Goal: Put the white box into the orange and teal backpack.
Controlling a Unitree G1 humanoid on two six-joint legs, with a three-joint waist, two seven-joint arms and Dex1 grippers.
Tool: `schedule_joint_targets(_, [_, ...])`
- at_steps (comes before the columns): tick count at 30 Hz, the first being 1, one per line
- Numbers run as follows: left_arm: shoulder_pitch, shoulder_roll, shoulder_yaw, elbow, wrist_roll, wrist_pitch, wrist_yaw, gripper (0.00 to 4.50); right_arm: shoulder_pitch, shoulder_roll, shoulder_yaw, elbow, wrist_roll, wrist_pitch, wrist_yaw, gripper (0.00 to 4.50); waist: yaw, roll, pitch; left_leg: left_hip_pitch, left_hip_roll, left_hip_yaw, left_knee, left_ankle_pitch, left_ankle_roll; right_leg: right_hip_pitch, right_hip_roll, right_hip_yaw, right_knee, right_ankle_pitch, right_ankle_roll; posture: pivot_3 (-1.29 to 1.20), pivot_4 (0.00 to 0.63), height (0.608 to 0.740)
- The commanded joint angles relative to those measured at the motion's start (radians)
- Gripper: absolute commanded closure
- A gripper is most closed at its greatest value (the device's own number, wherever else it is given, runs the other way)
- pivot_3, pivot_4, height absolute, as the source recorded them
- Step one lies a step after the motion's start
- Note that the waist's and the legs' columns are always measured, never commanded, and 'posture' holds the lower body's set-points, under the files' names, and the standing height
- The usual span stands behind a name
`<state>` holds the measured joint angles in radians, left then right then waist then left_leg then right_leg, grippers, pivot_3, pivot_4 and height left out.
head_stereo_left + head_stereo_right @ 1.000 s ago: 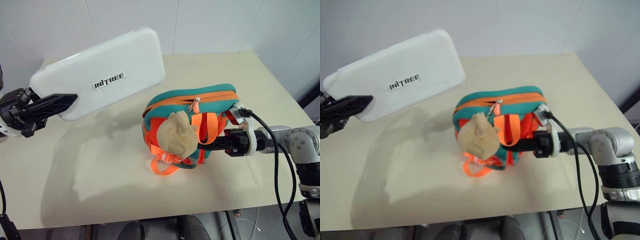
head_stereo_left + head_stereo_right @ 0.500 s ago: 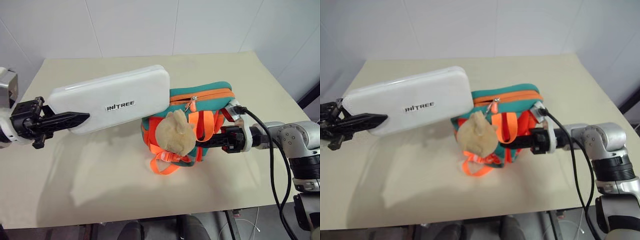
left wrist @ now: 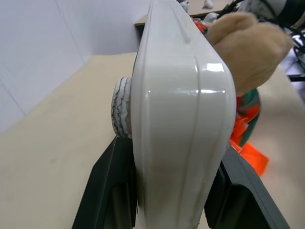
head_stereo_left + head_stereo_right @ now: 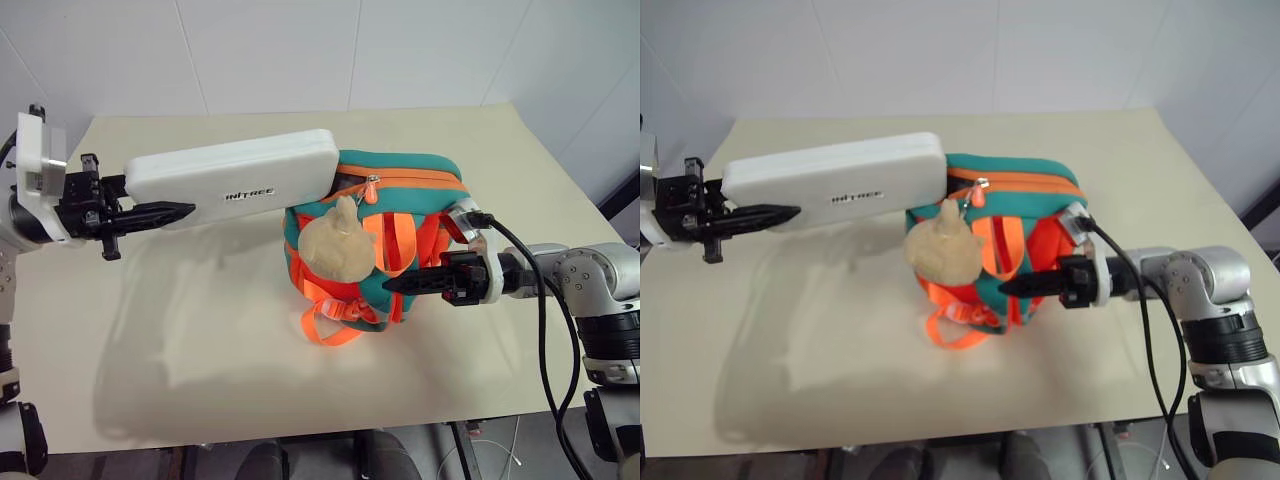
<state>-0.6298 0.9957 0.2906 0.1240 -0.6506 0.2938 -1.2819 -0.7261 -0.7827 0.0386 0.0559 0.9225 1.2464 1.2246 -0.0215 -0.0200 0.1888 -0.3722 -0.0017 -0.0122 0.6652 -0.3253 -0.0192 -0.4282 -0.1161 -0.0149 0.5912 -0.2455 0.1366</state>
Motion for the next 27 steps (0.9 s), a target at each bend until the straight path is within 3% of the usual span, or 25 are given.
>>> schedule_joint_targets(1, [-0.049, -0.001, -0.012, 0.061, 0.068, -0.067, 0.002, 3.20, 0.016, 0.001, -0.028, -0.033, 0.015, 0.012, -0.007, 4.06, 0.000, 0.000, 0.000, 0.000, 0.000, 0.000, 0.000, 0.000, 0.000, 0.000, 0.000, 0.000, 0.000, 0.000, 0.000, 0.00, 0.150, 0.740])
schedule_joint_targets(16, [-0.210, -0.054, -0.223, 0.186, 0.188, -0.095, -0.188, 3.20, 0.014, 0.022, -0.045, -0.048, 0.029, 0.021, -0.028, 4.06, 0.012, 0.000, 0.000, 0.000, 0.000, 0.000, 0.001, 0.000, 0.000, 0.000, 0.001, 0.000, 0.001, 0.000, 0.000, 0.00, 0.150, 0.740])
schedule_joint_targets(22, [-0.356, -0.158, -0.316, 0.257, 0.285, -0.112, -0.167, 3.20, 0.008, 0.032, -0.043, -0.045, 0.025, 0.016, -0.028, 4.06, 0.020, 0.000, 0.000, -0.001, 0.000, 0.000, 0.002, 0.000, 0.000, 0.000, 0.001, 0.000, 0.001, 0.000, 0.000, 0.00, 0.150, 0.740])
schedule_joint_targets(27, [-0.456, -0.303, -0.409, 0.257, 0.365, -0.052, -0.097, 3.20, 0.017, 0.049, -0.049, -0.058, 0.027, 0.014, -0.038, 4.06, 0.021, 0.000, 0.000, -0.002, 0.000, 0.000, 0.003, 0.000, 0.000, 0.000, 0.001, 0.000, 0.001, 0.000, 0.001, 0.00, 0.150, 0.740])
